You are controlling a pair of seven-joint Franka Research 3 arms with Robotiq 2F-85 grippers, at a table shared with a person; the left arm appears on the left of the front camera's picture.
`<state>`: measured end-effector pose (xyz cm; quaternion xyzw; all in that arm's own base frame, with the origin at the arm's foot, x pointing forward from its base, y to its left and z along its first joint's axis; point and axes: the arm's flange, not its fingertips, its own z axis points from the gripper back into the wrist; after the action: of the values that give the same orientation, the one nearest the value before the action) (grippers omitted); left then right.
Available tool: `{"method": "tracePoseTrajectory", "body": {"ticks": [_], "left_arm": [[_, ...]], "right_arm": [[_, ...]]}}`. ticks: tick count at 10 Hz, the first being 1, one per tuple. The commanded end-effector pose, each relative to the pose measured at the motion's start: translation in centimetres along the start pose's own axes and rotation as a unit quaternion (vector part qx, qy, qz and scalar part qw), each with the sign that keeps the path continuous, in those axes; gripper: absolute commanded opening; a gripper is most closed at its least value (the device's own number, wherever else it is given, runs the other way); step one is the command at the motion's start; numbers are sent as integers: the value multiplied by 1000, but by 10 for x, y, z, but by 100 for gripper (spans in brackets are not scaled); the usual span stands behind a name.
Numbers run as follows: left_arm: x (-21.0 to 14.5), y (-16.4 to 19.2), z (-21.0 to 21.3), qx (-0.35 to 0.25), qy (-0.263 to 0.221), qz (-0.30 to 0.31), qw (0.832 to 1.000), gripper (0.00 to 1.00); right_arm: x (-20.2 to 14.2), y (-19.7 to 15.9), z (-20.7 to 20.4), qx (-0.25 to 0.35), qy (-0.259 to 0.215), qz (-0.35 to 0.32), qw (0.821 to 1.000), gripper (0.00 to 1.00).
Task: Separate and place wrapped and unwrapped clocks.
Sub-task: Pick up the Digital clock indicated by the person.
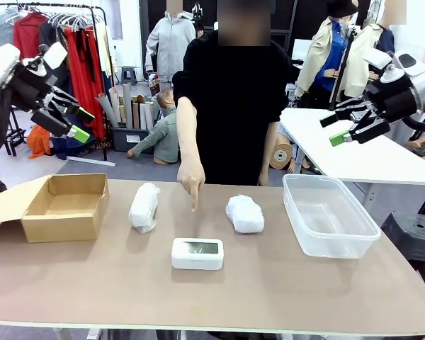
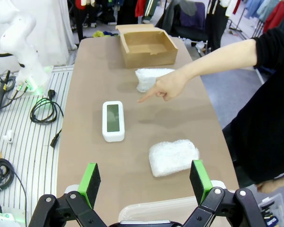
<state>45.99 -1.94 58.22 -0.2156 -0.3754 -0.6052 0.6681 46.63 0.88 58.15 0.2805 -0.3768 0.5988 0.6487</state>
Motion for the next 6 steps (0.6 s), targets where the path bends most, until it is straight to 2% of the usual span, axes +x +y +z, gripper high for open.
{"method": "tracePoseTrajectory", "body": {"ticks": [1,6], "left_arm": [[-1,0,1,-2,-3,1,1000,100],[-1,0,1,-2,-3,1,1000,100]], "right_arm": [[3,0,1,-5,-1,3,1000,100],[3,0,1,-5,-1,3,1000,100]]}}
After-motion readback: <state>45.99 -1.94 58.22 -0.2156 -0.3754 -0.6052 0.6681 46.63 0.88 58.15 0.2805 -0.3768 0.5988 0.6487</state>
